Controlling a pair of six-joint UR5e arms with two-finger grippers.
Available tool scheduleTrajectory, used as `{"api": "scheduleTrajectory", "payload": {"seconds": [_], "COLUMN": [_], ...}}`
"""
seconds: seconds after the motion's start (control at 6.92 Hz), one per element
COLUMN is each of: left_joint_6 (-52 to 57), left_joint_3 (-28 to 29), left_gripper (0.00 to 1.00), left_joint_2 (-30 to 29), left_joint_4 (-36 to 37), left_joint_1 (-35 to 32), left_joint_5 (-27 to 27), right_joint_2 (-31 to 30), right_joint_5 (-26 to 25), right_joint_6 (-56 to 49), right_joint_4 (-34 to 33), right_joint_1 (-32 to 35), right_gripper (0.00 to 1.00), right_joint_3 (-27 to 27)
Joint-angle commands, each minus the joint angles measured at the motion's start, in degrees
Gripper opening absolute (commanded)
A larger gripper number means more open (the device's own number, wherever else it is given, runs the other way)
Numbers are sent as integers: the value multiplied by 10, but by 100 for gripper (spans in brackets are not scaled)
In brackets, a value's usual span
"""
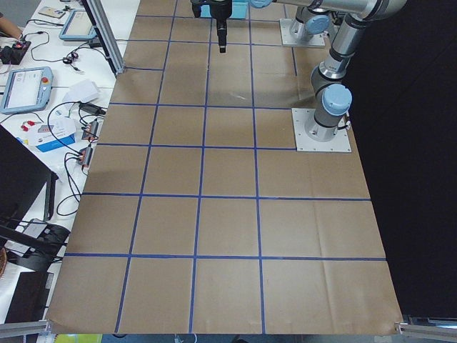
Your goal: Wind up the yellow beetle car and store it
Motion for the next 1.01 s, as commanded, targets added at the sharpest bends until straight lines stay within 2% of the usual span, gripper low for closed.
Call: {"api": "scheduleTrajectory", "payload": {"seconds": [0.0,0.87], "left_joint_6": [-1,0], "left_joint_3": [0,-9], "left_gripper": [100,100], "left_joint_2": [1,6], "left_joint_4": [-6,-3], "left_joint_1": [0,0], "left_joint_5": [0,-3], "right_joint_2": [0,0], "right_joint_5": [-1,-2], "right_joint_6": [-5,-7], "right_joint_4": [0,1], "right_joint_1": [0,0], "right_gripper": [100,100], "right_joint_3": [2,3]}}
